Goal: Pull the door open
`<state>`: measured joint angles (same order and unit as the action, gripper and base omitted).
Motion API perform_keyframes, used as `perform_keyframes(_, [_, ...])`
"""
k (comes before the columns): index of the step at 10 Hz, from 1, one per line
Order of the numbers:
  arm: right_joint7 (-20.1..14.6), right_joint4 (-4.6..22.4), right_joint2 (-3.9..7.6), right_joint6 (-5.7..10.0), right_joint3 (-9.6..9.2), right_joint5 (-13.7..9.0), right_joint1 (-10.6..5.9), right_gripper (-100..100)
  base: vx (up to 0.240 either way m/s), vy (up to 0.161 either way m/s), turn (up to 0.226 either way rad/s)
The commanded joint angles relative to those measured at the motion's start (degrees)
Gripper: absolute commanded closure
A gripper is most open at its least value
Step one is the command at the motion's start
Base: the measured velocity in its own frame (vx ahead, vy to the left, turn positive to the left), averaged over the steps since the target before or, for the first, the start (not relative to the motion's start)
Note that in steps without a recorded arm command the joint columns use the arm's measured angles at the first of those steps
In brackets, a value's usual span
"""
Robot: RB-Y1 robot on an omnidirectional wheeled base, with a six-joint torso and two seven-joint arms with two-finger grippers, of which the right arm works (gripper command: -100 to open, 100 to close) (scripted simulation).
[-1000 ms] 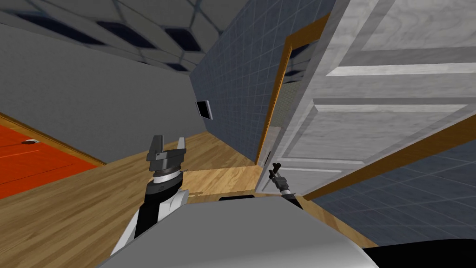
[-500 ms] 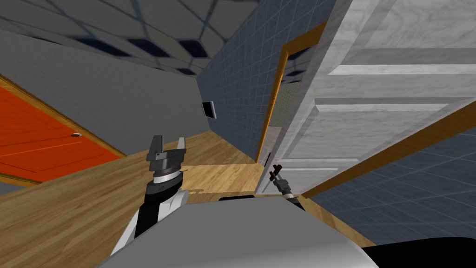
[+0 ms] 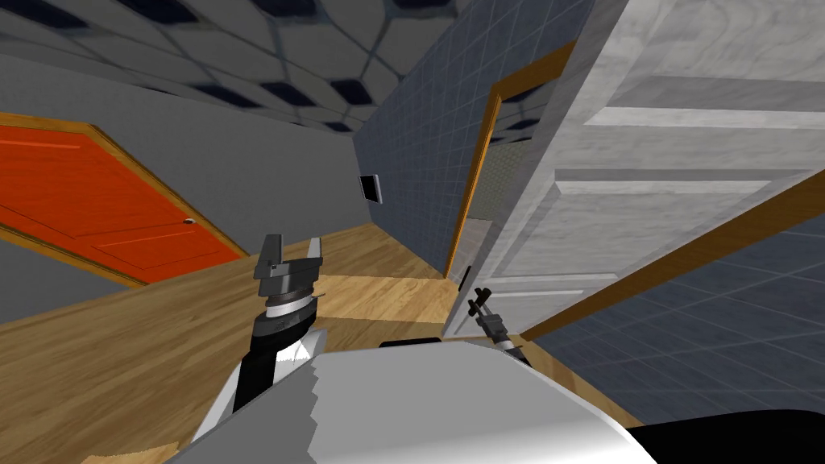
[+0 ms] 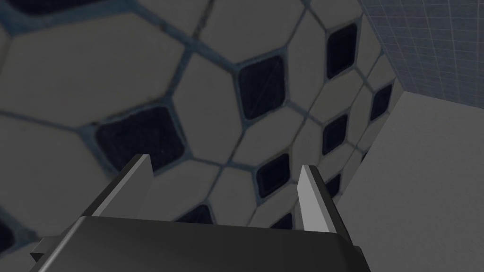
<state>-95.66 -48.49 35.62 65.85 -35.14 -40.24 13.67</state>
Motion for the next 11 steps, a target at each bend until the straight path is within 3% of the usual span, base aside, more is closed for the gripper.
perform_keyframes(1, [-0.7,0.1,0.7,0.82,-0.74,0.2,0.54,100,-0.208,-0.05,0.127])
perform_keyframes(2, [-1.2,0.4,1.04,1.56,-1.21,0.4,0.71,100,-0.202,-0.04,0.111])
perform_keyframes(3, [-0.8,-0.1,0.95,0.82,-0.83,0.3,0.47,100,-0.09,-0.021,0.026])
perform_keyframes(11, [-3.5,3.4,1.88,4.53,-3.06,1.2,0.19,100,-0.189,-0.051,0.138])
